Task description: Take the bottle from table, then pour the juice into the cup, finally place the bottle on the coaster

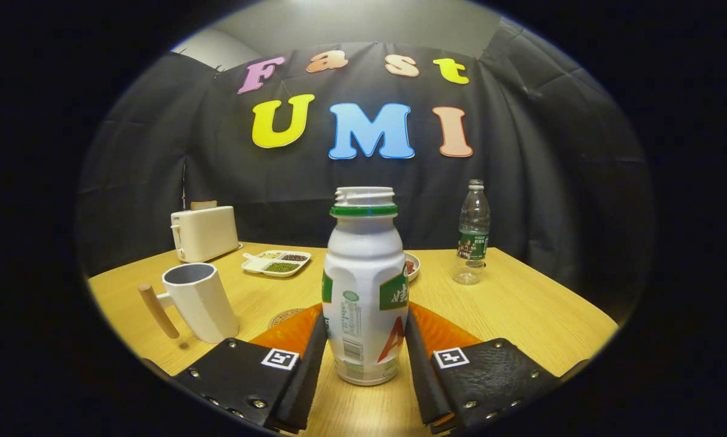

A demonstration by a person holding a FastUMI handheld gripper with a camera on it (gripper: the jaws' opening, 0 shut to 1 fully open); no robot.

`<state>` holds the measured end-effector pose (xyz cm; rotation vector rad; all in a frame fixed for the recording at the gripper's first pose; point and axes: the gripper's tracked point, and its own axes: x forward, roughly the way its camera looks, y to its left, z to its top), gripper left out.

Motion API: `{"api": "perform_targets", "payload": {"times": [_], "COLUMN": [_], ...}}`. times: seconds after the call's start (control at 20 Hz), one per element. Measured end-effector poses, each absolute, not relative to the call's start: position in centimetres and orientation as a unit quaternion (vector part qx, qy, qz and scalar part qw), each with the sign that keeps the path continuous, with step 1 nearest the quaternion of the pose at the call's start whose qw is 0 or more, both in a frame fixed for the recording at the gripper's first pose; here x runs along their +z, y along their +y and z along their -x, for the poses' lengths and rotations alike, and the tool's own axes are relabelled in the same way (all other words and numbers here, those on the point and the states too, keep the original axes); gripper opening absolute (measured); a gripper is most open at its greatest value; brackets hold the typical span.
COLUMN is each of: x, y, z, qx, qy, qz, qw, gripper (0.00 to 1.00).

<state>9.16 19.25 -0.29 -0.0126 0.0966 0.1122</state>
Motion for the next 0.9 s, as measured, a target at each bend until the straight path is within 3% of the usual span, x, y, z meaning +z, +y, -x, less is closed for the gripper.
{"api": "perform_targets", "payload": {"times": [0.5, 0.9], "x": [3.0, 6.5], "y": [19.3, 21.8], "z": [-9.3, -9.2], "qx": [0.013, -0.005], "qy": [0.017, -0.021], "qz": [0.19, 0.378], "qw": [0.982, 0.925], "gripper": [0.66, 0.66]}}
